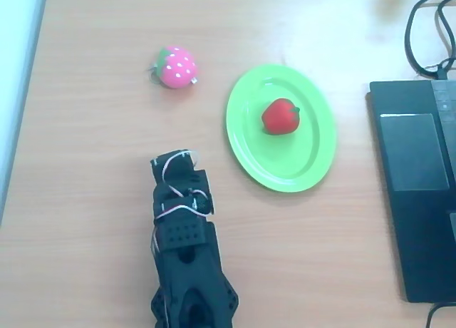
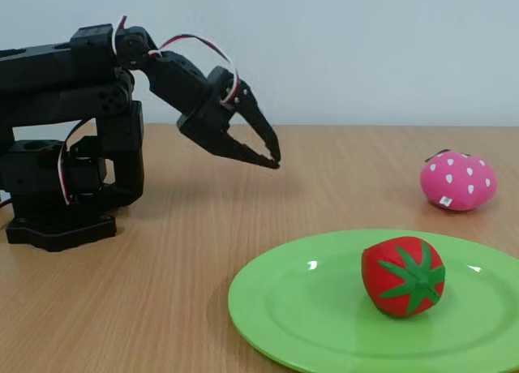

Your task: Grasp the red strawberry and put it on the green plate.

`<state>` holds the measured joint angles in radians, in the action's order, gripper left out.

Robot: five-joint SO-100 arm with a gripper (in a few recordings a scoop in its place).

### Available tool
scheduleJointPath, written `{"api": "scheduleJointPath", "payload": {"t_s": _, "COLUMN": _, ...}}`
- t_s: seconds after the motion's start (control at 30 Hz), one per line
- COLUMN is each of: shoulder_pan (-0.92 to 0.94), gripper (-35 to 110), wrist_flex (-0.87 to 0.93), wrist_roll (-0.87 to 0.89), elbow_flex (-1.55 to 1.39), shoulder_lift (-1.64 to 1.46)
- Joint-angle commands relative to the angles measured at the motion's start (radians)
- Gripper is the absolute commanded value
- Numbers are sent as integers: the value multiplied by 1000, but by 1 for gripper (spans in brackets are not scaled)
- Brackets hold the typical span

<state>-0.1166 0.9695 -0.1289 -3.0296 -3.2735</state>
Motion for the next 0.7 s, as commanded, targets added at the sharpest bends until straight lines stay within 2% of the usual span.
{"api": "scheduleJointPath", "payload": {"t_s": 0.0, "shoulder_pan": -3, "gripper": -5, "wrist_flex": 74, "wrist_roll": 23, "elbow_flex": -23, "shoulder_lift": -21}}
{"api": "scheduleJointPath", "payload": {"t_s": 0.47, "shoulder_pan": 2, "gripper": -8, "wrist_flex": 252, "wrist_roll": 192, "elbow_flex": -58, "shoulder_lift": -23}}
{"api": "scheduleJointPath", "payload": {"t_s": 0.67, "shoulder_pan": 34, "gripper": -8, "wrist_flex": 298, "wrist_roll": 206, "elbow_flex": -49, "shoulder_lift": -23}}
